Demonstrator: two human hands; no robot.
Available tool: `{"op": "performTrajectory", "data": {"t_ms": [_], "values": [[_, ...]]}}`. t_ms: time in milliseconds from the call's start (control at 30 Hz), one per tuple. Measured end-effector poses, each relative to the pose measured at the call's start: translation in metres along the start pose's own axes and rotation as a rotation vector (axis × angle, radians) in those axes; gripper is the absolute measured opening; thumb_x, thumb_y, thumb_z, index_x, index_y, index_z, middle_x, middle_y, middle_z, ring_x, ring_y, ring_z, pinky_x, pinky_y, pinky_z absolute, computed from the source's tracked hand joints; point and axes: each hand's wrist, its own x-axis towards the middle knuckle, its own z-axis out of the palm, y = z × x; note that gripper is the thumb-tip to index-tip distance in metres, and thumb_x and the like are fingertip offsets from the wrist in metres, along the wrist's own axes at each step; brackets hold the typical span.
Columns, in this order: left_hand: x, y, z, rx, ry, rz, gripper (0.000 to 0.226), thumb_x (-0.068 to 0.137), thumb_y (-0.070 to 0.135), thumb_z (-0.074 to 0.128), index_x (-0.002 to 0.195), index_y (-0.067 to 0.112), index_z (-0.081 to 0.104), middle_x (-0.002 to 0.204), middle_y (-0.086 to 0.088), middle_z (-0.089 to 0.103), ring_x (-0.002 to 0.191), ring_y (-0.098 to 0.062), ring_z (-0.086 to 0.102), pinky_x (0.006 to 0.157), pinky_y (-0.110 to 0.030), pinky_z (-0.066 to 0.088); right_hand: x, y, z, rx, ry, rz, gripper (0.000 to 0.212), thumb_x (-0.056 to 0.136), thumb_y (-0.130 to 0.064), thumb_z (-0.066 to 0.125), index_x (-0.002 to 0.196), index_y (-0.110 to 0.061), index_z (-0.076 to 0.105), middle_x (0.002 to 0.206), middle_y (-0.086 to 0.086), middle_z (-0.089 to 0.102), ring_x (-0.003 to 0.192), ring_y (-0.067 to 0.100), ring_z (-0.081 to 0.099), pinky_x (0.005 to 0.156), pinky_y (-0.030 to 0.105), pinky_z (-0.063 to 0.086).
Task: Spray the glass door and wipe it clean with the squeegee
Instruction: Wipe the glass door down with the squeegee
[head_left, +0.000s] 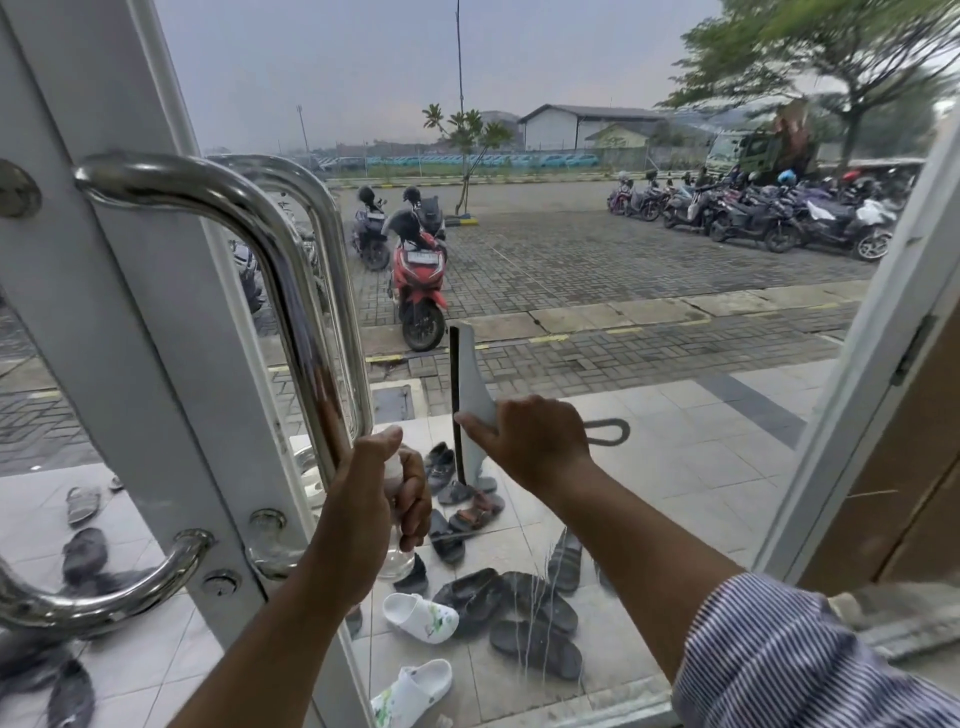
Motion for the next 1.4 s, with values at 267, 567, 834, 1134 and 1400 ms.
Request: {"op": "performTrajectory", "data": {"t_ms": [267, 567, 834, 1134, 1400], "values": [[0.016, -0.007, 0.022, -0.015, 0.018, -0.012, 0.052, 0.071, 0.06, 0.046, 0.044, 0.016, 0.04, 0.041, -0.01, 0.032, 0.039, -0.018, 0.028, 0.041, -0.022, 0.027, 0.005, 0.058, -0.007, 0.067, 0.055, 0.224, 0.075, 0.091, -0.076, 0.033, 0.081, -0.012, 0.069, 0.078, 0.01, 0.071, 0.072, 0.029, 0.069, 0.059, 0.031, 0.041], [0.03, -0.012, 0.065, -0.023, 0.05, -0.003, 0.051, 0.072, 0.058, 0.045, 0.044, 0.015, 0.039, 0.042, -0.01, 0.032, 0.041, -0.019, 0.029, 0.043, -0.022, 0.027, -0.035, 0.147, 0.022, 0.412, -0.029, 0.66, 0.069, 0.086, -0.078, 0.041, 0.078, -0.012, 0.058, 0.074, 0.006, 0.057, 0.068, 0.026, 0.056, 0.06, 0.031, 0.04], [0.026, -0.04, 0.102, -0.06, 0.06, -0.07, 0.051, 0.071, 0.06, 0.047, 0.046, 0.017, 0.04, 0.044, -0.01, 0.031, 0.041, -0.019, 0.028, 0.043, -0.025, 0.025, -0.1, 0.207, 0.058, 0.833, -0.084, 0.972, 0.067, 0.084, -0.069, 0.051, 0.062, -0.006, 0.055, 0.06, 0.008, 0.056, 0.052, 0.02, 0.051, 0.046, 0.028, 0.032], [0.048, -0.062, 0.16, -0.082, 0.063, -0.078, 0.05, 0.071, 0.06, 0.047, 0.045, 0.018, 0.04, 0.043, -0.006, 0.032, 0.041, -0.017, 0.028, 0.043, -0.025, 0.027, -0.045, 0.198, -0.001, 1.185, 0.291, 0.731, 0.053, 0.095, -0.051, 0.056, 0.058, -0.013, 0.054, 0.049, -0.001, 0.052, 0.035, 0.001, 0.046, 0.039, 0.017, 0.033], [0.065, -0.072, 0.195, -0.056, 0.064, -0.045, 0.05, 0.073, 0.058, 0.045, 0.045, 0.017, 0.039, 0.043, -0.007, 0.031, 0.041, -0.017, 0.027, 0.043, -0.026, 0.026, -0.01, 0.22, -0.005, 1.148, 0.336, 0.63, 0.052, 0.094, -0.055, 0.057, 0.069, -0.009, 0.065, 0.056, -0.004, 0.06, 0.043, -0.002, 0.054, 0.042, 0.012, 0.035]]}}
